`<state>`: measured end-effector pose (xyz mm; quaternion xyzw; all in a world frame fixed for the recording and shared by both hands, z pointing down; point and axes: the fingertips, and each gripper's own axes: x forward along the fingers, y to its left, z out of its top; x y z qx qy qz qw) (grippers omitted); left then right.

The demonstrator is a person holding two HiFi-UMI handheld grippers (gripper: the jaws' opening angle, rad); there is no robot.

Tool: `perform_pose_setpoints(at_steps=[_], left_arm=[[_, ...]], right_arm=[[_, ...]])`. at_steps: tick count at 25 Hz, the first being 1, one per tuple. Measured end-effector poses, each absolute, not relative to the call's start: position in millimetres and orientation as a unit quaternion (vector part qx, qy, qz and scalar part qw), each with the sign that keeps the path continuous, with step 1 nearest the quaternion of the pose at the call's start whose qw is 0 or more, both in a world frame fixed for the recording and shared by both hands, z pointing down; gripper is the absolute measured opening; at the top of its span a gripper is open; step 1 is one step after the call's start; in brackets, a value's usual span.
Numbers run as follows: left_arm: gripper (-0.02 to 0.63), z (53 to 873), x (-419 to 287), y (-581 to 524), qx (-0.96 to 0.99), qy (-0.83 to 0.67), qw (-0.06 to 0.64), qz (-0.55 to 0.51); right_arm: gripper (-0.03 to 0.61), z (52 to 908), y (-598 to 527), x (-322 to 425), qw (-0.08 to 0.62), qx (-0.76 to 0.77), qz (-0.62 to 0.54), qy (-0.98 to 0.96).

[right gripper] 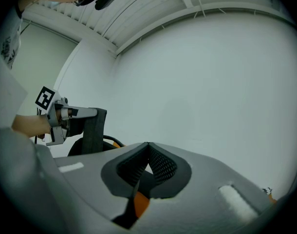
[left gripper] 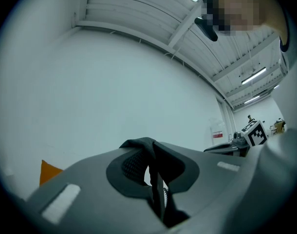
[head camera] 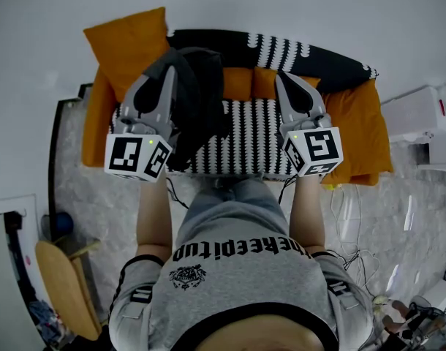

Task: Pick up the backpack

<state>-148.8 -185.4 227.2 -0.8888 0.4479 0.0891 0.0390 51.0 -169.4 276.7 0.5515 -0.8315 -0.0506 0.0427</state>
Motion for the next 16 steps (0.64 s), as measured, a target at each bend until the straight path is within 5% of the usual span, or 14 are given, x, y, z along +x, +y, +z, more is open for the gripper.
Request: perform_pose_setpoints(at_steps=[16], left_arm=[[0.049, 229.9, -151.7, -184.7, -0.890, 0.445, 0.035, 0.092]], right_arm=[[0.000, 279.0, -165.0, 46.2, 0.039, 0.554, -0.051, -0.830]])
